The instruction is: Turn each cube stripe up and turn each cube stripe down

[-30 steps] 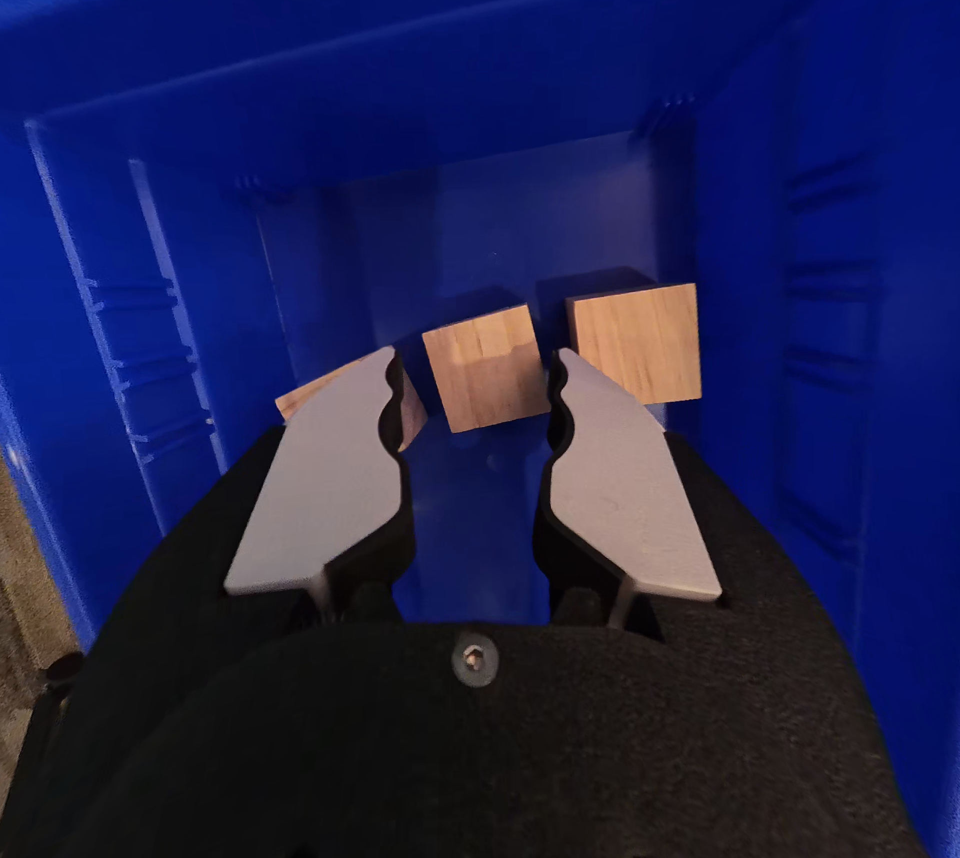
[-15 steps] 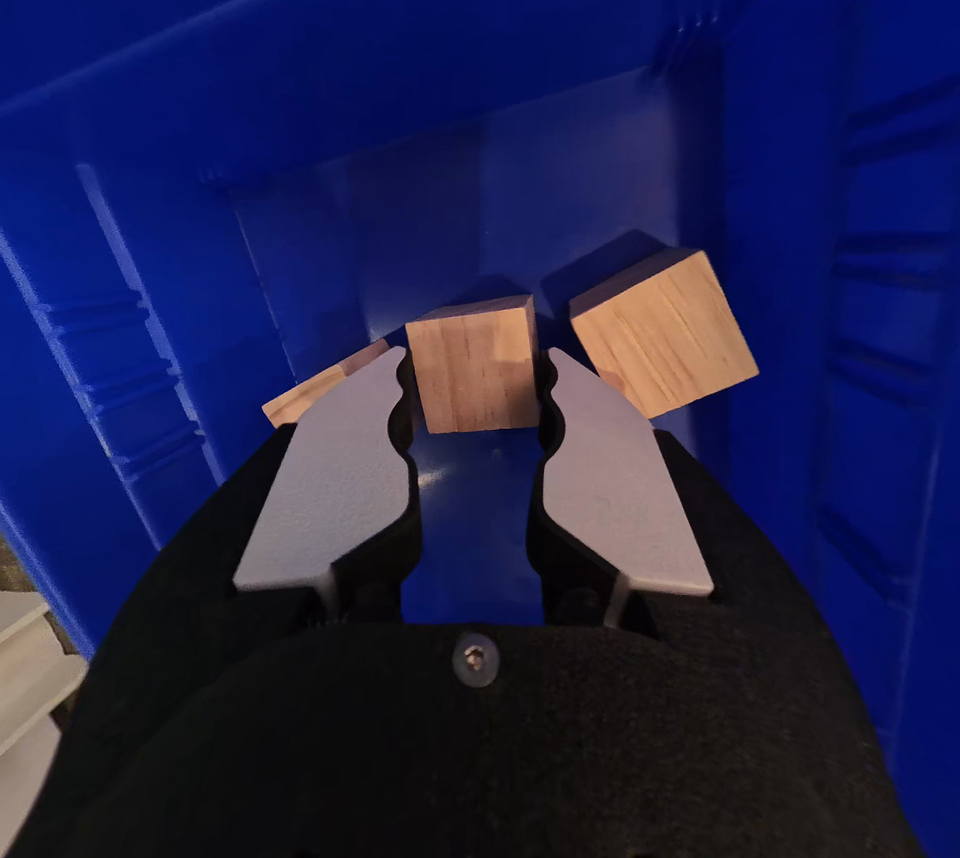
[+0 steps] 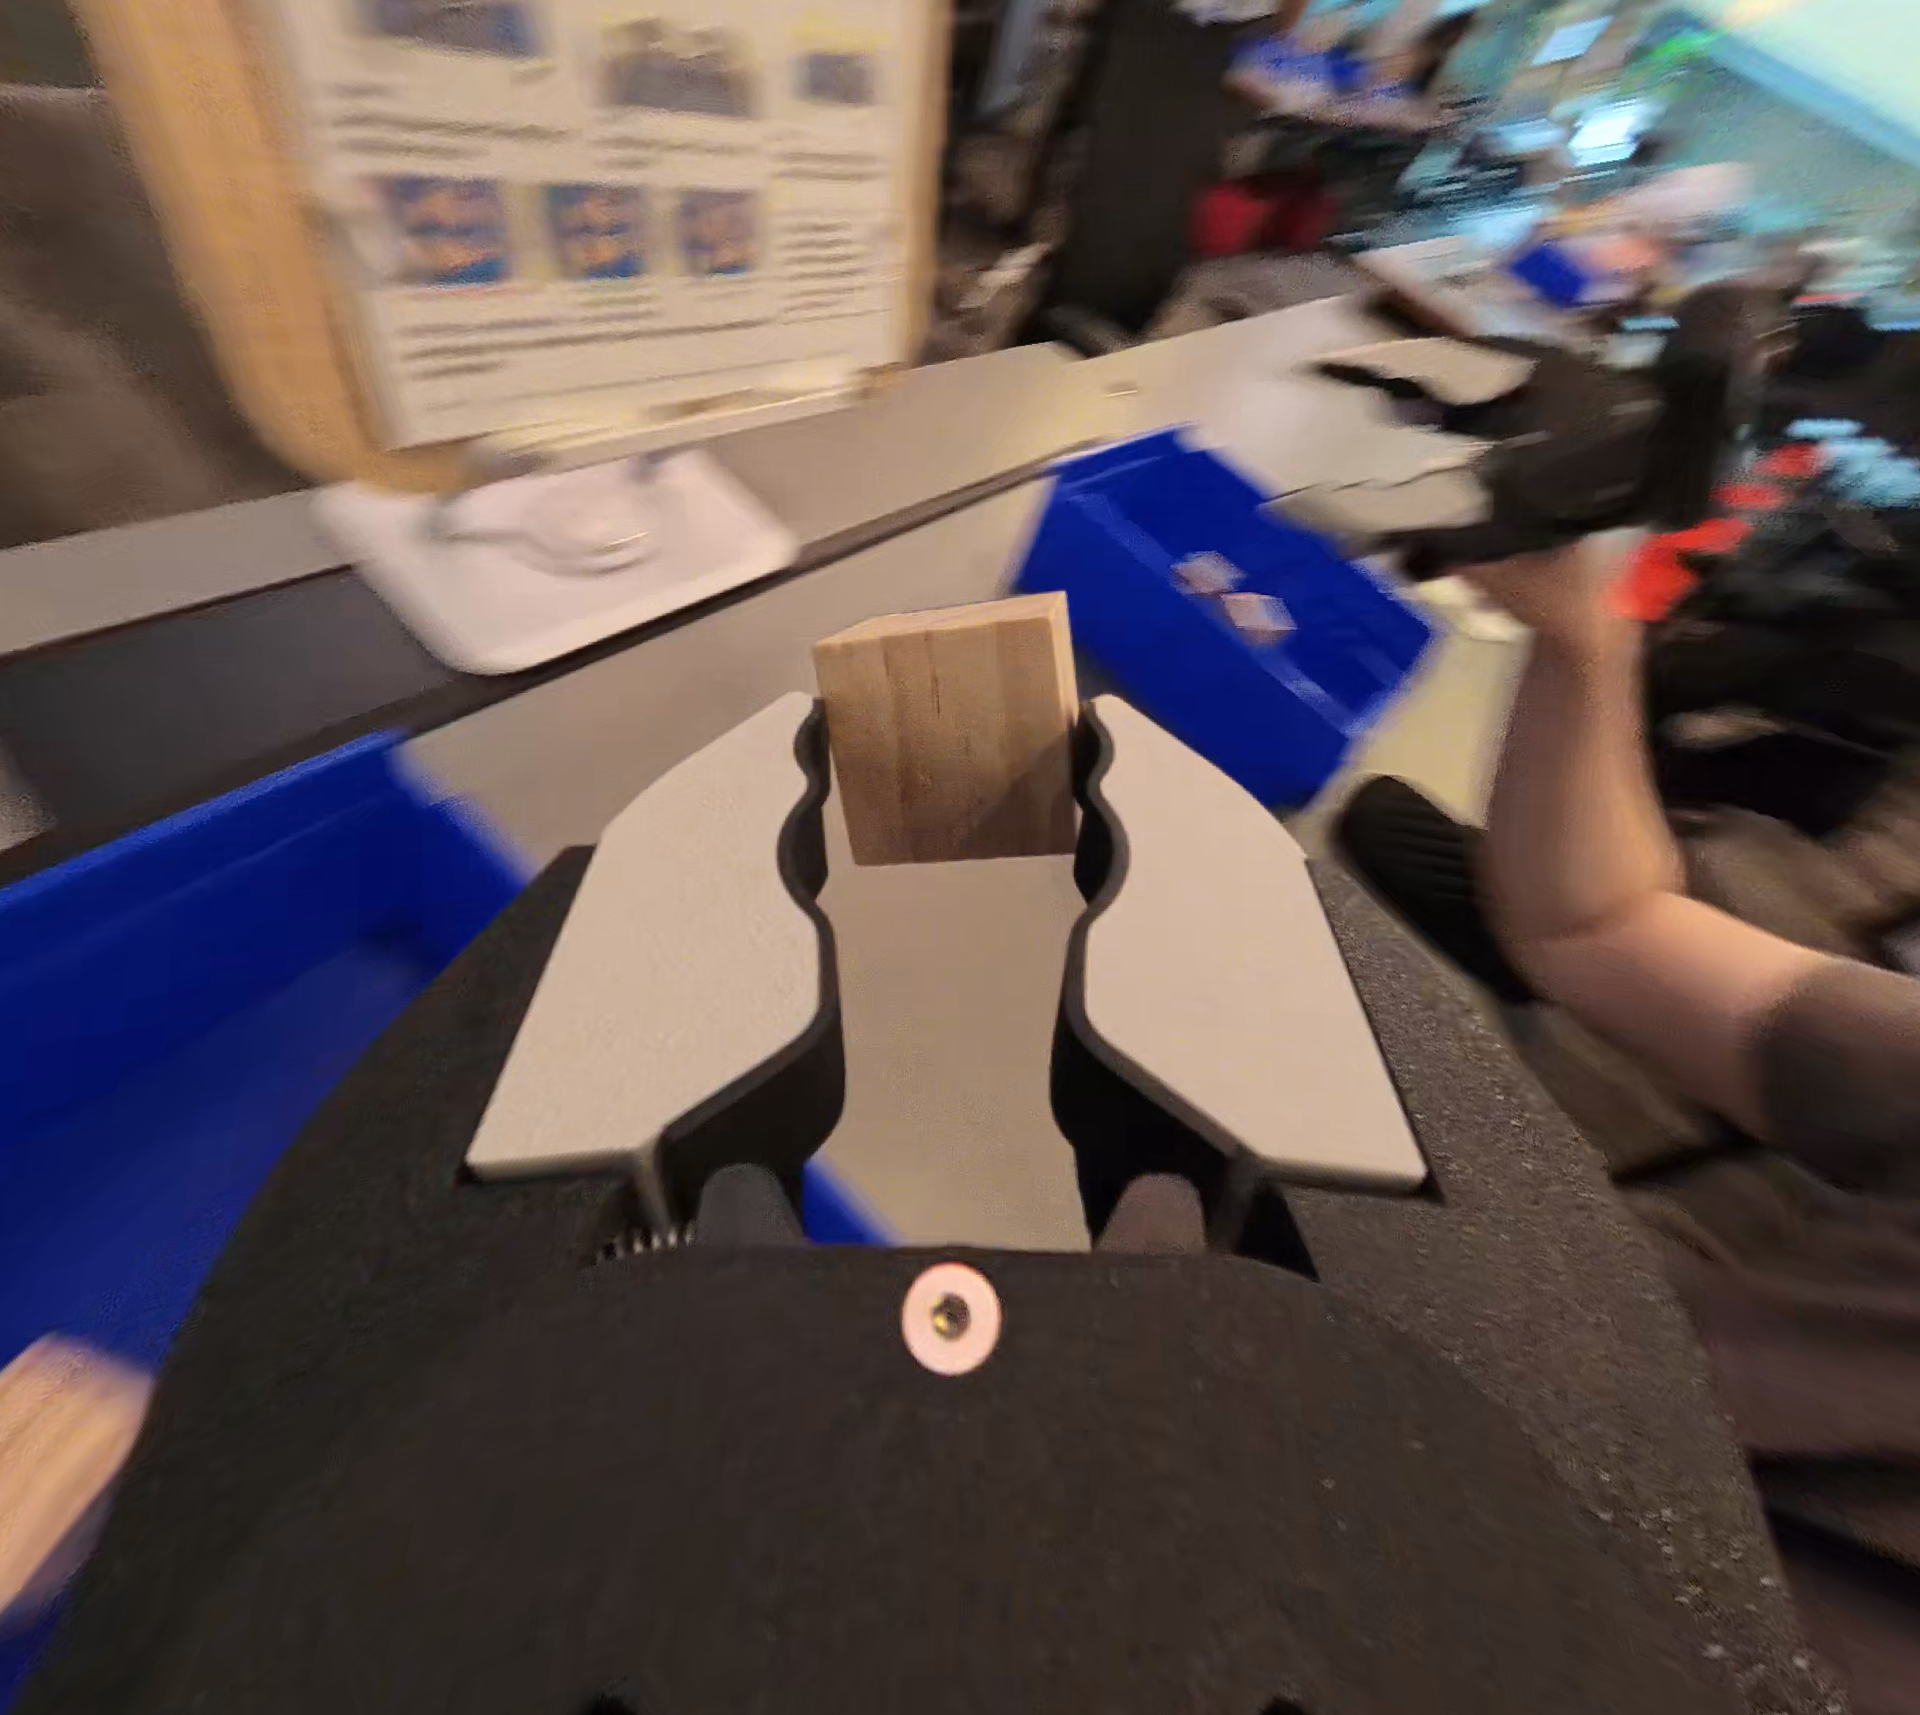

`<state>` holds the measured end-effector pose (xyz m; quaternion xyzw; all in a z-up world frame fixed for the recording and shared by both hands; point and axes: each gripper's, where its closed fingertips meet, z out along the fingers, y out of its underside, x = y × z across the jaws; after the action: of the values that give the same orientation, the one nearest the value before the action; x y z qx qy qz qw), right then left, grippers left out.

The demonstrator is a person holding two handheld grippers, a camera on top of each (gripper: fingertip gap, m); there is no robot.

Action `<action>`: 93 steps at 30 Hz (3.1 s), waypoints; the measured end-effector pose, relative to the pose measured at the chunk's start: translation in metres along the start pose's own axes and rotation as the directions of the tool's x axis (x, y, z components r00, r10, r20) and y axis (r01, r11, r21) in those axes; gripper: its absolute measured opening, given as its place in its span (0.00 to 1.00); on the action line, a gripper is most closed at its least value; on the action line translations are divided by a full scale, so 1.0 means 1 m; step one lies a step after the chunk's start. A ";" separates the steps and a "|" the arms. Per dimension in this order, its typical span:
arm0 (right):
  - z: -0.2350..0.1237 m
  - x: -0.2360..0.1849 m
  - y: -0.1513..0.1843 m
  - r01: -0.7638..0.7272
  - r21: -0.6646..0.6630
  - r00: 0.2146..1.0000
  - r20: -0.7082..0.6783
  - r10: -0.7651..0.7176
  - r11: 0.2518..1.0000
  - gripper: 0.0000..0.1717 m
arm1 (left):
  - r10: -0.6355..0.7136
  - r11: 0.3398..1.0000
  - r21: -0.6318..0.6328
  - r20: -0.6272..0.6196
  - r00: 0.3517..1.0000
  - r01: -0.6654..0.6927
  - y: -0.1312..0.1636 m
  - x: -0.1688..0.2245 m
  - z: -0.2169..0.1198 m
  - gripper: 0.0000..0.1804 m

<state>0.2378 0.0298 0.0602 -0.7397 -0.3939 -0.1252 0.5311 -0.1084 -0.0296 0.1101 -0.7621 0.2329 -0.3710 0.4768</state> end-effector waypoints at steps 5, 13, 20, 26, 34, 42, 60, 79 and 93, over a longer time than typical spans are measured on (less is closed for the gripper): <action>-0.050 -0.113 -0.113 0.139 0.592 0.971 0.077 -0.228 0.794 0.46 | -0.029 1.000 -0.018 -0.462 0.886 0.024 0.003 0.096 0.029 0.25; -0.106 -0.167 -0.149 0.153 0.824 0.974 -0.033 -0.224 0.545 0.38 | -0.130 0.982 -0.187 -0.673 0.728 0.003 0.040 0.163 0.071 0.25; -0.111 -0.168 -0.150 0.141 0.814 0.967 0.010 -0.256 0.563 0.27 | -0.117 0.981 -0.192 -0.709 0.695 -0.031 0.048 0.177 0.078 0.26; -0.099 -0.104 -0.127 0.106 0.622 0.968 0.115 -0.224 0.776 0.27 | 0.185 0.974 -0.037 -0.438 0.880 -0.223 0.031 0.138 0.077 0.31; -0.013 -0.014 0.124 -0.228 -0.506 0.858 0.299 0.418 0.832 0.27 | 0.382 0.924 0.075 -0.122 0.916 -0.376 0.008 0.095 0.050 0.27; 0.017 -0.050 0.228 -0.058 -0.825 0.802 0.298 0.519 0.562 0.28 | 0.435 0.895 -0.228 0.259 0.862 -0.383 0.023 0.003 0.020 0.26; 0.011 -0.018 0.199 -0.165 -0.745 0.872 0.196 0.448 0.646 0.32 | 0.356 0.811 -0.585 0.495 0.793 0.001 0.109 -0.161 0.007 0.35; 0.011 -0.028 0.187 -0.091 -0.720 0.884 0.259 0.388 0.688 0.32 | 0.535 0.577 -0.770 0.104 0.838 -0.273 0.187 -0.189 0.051 0.34; -0.005 0.015 0.151 -0.185 -0.596 0.953 0.087 0.292 0.781 0.31 | 0.549 0.809 -0.432 0.310 0.776 -0.399 0.058 -0.123 0.019 0.26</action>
<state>0.3572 0.0132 -0.0321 -0.9182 -0.2844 -0.1060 0.2546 -0.1693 0.0430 0.0104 -0.8090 0.3726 -0.0169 0.4544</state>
